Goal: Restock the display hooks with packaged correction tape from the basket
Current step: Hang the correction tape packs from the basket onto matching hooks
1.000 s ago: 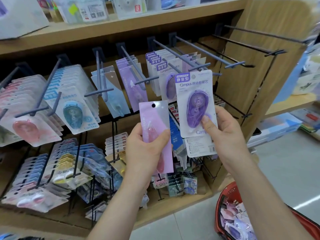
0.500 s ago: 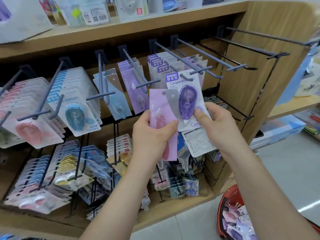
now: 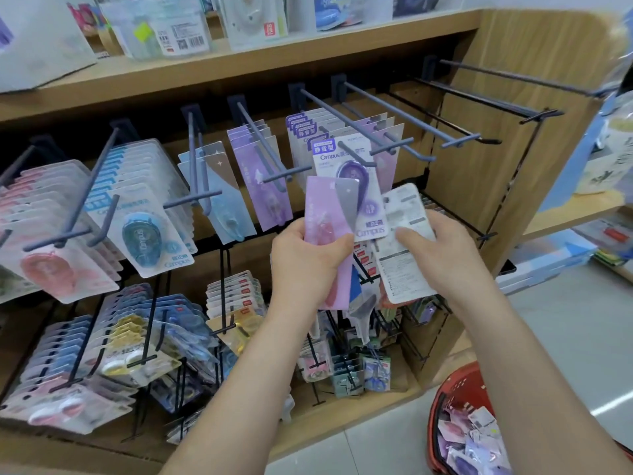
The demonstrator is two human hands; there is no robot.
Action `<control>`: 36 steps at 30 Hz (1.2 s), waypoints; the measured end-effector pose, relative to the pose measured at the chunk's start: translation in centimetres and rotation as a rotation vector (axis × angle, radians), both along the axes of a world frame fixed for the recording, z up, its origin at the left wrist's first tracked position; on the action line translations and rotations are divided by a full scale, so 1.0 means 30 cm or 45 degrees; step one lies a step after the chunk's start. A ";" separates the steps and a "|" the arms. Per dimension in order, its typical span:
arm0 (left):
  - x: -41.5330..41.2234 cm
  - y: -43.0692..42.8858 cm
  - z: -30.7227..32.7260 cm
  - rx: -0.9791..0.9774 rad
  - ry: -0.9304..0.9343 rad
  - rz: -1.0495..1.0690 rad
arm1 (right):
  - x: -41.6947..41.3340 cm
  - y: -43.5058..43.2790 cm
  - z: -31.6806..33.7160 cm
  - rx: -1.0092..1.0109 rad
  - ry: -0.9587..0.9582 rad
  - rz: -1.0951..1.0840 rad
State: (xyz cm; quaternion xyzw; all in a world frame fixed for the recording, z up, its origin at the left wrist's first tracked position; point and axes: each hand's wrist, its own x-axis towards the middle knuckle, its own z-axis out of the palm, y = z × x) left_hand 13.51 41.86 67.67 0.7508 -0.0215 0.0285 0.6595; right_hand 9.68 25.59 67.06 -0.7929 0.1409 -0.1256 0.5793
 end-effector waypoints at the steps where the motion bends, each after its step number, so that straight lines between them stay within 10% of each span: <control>1: 0.014 0.002 0.002 0.024 -0.007 0.021 | -0.021 -0.015 -0.003 0.051 -0.005 -0.010; 6: 0.059 -0.005 -0.006 0.266 -0.023 0.068 | -0.101 -0.030 -0.033 0.117 -0.214 -0.163; 13: -0.072 0.040 -0.048 0.444 -0.256 -0.014 | -0.117 0.061 -0.078 -0.625 -0.716 -0.205; 23: -0.112 0.054 -0.017 -0.153 -0.010 -0.196 | -0.094 0.141 -0.179 -0.928 -1.016 -0.047; 36: -0.063 0.056 0.006 -0.108 -0.221 -0.173 | -0.103 0.085 -0.047 0.262 -0.333 0.288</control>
